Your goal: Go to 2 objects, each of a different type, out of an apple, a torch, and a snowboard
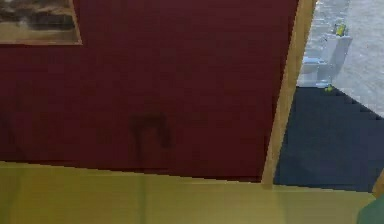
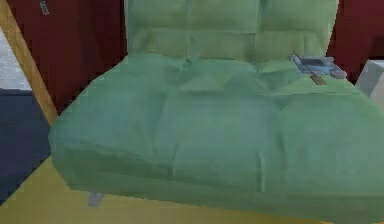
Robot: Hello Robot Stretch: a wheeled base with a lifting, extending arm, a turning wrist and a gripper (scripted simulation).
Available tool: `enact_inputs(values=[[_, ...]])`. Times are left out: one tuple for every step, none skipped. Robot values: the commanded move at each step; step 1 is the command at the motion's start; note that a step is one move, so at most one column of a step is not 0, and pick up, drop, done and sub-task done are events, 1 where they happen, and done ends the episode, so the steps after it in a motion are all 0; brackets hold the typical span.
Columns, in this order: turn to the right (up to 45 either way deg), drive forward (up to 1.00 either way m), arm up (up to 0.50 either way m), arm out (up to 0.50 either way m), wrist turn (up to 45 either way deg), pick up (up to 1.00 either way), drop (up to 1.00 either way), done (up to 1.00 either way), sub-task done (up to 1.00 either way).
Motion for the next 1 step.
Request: enact_inputs(values=[[0.0, 0.5, 0.0, 0.0, 0.0, 0.0, 0.0, 0.0, 0.0]])
